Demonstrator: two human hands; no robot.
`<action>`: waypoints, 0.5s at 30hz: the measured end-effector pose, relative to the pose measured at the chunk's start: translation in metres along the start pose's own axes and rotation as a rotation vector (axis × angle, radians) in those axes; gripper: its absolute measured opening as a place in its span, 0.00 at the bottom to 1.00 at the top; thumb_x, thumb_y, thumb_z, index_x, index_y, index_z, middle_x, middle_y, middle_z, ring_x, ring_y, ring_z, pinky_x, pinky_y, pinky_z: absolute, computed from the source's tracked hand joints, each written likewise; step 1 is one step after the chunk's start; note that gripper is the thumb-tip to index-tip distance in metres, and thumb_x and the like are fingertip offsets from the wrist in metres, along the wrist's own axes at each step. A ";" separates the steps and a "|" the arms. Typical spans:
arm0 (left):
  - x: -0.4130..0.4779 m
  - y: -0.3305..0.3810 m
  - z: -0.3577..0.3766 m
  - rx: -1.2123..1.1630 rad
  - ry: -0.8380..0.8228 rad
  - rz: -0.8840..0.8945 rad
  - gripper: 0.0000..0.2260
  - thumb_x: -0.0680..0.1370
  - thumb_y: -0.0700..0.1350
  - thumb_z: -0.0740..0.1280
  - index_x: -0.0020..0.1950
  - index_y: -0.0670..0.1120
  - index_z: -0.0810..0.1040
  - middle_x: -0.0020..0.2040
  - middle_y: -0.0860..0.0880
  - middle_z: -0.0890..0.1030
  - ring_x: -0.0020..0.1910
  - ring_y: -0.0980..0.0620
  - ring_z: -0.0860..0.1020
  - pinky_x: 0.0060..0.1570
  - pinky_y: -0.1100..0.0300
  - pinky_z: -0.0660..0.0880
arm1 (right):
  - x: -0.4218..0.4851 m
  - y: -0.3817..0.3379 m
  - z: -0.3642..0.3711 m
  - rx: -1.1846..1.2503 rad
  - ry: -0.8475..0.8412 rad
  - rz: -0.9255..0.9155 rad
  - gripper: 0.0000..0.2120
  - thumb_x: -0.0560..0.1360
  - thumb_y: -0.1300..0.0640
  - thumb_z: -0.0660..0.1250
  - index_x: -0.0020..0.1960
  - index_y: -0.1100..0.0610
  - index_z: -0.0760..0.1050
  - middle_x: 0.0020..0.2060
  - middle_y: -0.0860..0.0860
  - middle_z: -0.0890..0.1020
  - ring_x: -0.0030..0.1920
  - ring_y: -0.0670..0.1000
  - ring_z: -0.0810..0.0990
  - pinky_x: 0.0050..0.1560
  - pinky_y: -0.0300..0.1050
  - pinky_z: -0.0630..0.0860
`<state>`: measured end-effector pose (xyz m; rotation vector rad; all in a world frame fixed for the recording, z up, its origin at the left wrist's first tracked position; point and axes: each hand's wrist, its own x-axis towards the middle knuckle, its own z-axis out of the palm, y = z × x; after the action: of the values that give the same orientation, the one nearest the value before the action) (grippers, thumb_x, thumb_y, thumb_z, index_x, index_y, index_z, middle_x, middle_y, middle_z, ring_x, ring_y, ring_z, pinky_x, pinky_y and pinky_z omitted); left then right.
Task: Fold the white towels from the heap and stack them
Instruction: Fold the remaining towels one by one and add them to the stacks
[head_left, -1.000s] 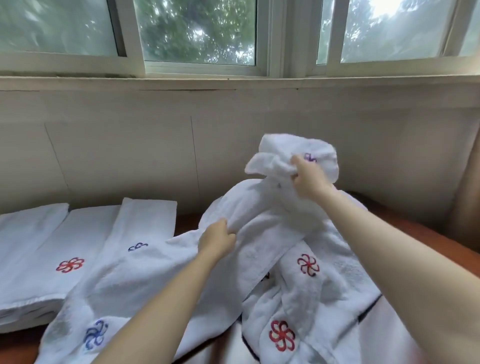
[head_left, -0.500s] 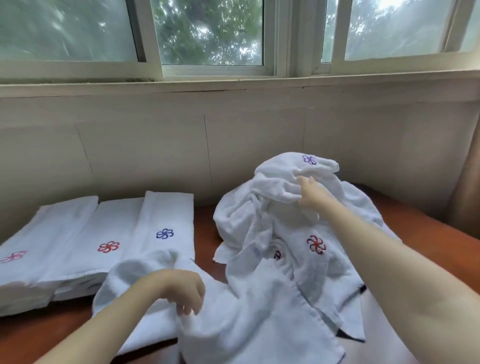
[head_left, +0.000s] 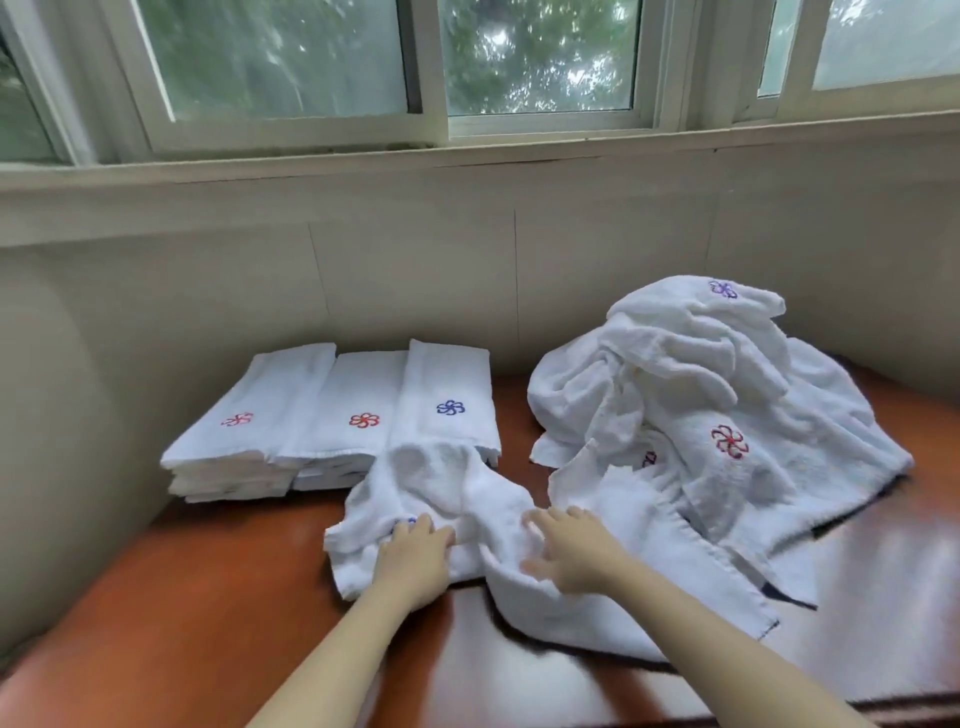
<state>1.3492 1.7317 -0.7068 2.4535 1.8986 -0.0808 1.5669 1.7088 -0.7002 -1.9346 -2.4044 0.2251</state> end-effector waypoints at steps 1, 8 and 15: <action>-0.008 -0.002 -0.001 0.015 -0.005 0.000 0.13 0.78 0.45 0.55 0.60 0.51 0.71 0.62 0.45 0.69 0.61 0.41 0.68 0.54 0.50 0.67 | -0.003 -0.001 -0.001 0.006 0.020 0.010 0.25 0.74 0.42 0.62 0.67 0.51 0.64 0.61 0.50 0.74 0.60 0.56 0.70 0.57 0.50 0.64; -0.048 -0.041 -0.021 0.113 -0.212 -0.086 0.14 0.75 0.44 0.58 0.57 0.49 0.77 0.60 0.46 0.77 0.60 0.46 0.74 0.48 0.55 0.67 | -0.024 -0.009 -0.026 -0.153 0.009 0.086 0.12 0.73 0.57 0.66 0.40 0.55 0.61 0.39 0.52 0.69 0.40 0.52 0.70 0.36 0.44 0.65; -0.094 -0.130 -0.046 0.290 -0.490 -0.385 0.17 0.77 0.40 0.58 0.66 0.47 0.73 0.67 0.48 0.73 0.65 0.46 0.73 0.60 0.52 0.70 | -0.034 -0.003 -0.092 -0.317 -0.325 0.172 0.07 0.72 0.52 0.66 0.44 0.56 0.75 0.34 0.47 0.75 0.38 0.51 0.75 0.38 0.46 0.73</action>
<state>1.2011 1.6763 -0.6548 1.9066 2.1863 -0.9295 1.5830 1.6829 -0.6066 -2.4172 -2.6032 0.1859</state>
